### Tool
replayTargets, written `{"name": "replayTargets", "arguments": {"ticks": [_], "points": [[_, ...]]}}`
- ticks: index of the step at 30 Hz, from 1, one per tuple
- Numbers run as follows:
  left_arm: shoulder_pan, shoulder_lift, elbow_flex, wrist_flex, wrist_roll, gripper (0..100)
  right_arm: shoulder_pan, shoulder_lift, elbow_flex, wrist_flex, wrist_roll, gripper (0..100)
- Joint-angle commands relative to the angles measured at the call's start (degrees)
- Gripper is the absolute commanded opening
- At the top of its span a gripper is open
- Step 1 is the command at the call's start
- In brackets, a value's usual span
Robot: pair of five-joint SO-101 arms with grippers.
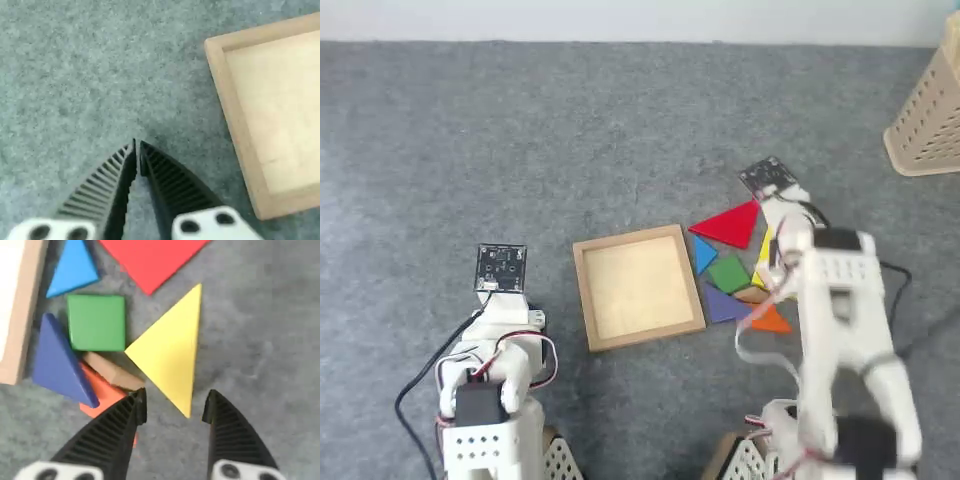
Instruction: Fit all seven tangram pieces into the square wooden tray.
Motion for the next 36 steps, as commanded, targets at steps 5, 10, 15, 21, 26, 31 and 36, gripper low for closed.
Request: {"name": "replayTargets", "arguments": {"ticks": [5, 10, 15, 21, 26, 31, 36], "points": [[0.3, -1.0, -0.7, 0.1, 0.4, 1, -7.9, 14.6, -9.8, 0.5, -4.4, 17.7], [0.3, -1.0, -0.7, 0.1, 0.4, 1, -8.3, 15.6, -11.1, 0.5, -7.1, 18.4], [0.3, -1.0, -0.7, 0.1, 0.4, 1, -4.8, 15.7, -11.4, 0.2, -8.3, 25.4], [0.3, -1.0, -0.7, 0.1, 0.4, 1, -4.8, 18.0, -9.8, -0.1, -6.7, 25.6], [0.3, -1.0, -0.7, 0.1, 0.4, 1, -4.8, 25.9, -11.4, -0.7, -4.8, 26.7], [0.3, -1.0, -0.7, 0.1, 0.4, 1, -4.7, 27.1, -13.3, -0.7, -5.3, 30.8], [0.3, -1.0, -0.7, 0.1, 0.4, 1, -4.4, 27.1, -13.5, -1.0, -6.2, 30.6]]}}
